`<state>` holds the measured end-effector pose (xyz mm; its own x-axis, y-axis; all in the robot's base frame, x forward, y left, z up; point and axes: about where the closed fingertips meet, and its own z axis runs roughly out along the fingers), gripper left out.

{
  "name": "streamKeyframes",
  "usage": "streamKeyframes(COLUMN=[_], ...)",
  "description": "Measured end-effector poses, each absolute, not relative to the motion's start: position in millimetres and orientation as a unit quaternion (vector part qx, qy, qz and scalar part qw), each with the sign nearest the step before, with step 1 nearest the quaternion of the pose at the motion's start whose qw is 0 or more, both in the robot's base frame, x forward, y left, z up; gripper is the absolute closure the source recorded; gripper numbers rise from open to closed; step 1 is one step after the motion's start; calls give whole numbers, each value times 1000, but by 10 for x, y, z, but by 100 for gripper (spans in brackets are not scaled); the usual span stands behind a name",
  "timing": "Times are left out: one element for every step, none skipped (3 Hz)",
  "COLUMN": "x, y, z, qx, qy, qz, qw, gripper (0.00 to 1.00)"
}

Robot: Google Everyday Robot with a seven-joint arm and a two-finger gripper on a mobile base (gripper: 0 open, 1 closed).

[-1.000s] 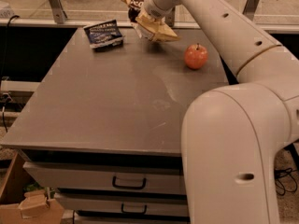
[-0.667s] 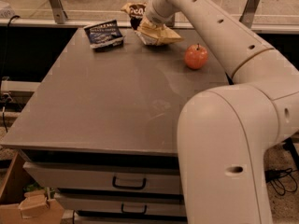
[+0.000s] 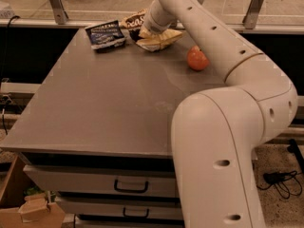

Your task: Move brown chip bag near blue chip bag

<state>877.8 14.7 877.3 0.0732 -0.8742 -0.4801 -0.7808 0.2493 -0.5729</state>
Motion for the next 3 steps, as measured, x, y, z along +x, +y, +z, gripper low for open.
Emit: streamKeyframes(x=[8752, 8729, 8646], y=[306, 407, 305], z=[8710, 8859, 9293], qx=[-619, -624, -620], qy=[673, 661, 641], qz=[-42, -38, -52], qw=[402, 416, 450], gripper=[12, 0, 0])
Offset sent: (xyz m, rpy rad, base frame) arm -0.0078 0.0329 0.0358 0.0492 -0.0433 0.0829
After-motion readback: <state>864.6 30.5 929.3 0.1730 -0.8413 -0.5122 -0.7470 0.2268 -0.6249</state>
